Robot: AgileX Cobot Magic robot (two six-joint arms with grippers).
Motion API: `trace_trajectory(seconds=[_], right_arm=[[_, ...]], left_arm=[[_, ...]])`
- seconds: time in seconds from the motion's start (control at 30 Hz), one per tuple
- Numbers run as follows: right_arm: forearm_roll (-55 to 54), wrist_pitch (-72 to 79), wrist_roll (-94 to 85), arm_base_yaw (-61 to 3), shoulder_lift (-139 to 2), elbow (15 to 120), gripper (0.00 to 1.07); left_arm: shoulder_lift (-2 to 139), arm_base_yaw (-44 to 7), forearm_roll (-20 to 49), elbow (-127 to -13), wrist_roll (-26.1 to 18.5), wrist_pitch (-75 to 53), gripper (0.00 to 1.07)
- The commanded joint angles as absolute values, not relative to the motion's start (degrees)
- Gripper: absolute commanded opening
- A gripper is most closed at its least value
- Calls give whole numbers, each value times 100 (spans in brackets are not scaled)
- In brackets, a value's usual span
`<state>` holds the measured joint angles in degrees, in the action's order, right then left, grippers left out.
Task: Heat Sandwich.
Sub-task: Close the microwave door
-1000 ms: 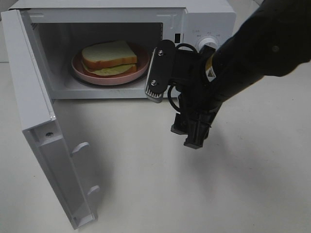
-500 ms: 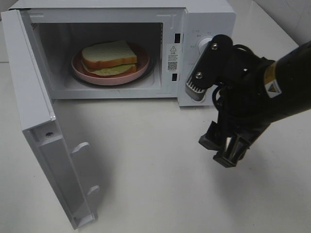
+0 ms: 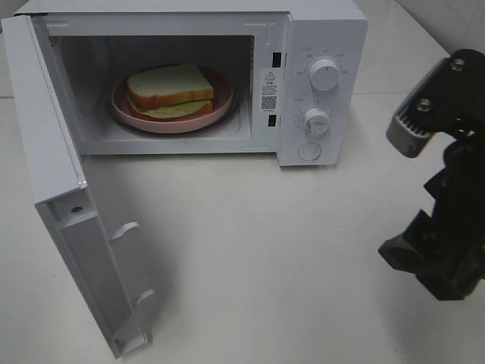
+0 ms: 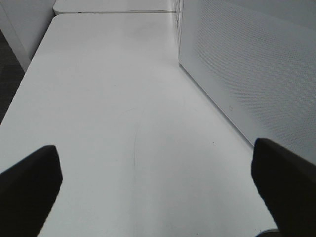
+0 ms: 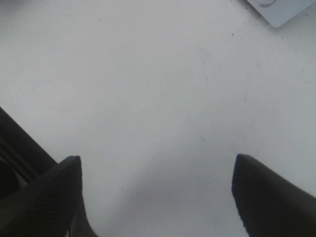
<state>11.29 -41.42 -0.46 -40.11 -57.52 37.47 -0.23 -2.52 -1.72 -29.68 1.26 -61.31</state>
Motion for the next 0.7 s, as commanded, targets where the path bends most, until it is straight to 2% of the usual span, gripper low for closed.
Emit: trace_trajectory(seconds=[0.03,0.7], right_arm=[[1100,-4446,92,-4022,-5466,3696,80],[1008,-6578,573,-4022,-3633,3690,76]], left_arm=[[-132,-235,-183,-2968,126,-6102,100],[-132,-235,-183,-2968,126,-6102,100]])
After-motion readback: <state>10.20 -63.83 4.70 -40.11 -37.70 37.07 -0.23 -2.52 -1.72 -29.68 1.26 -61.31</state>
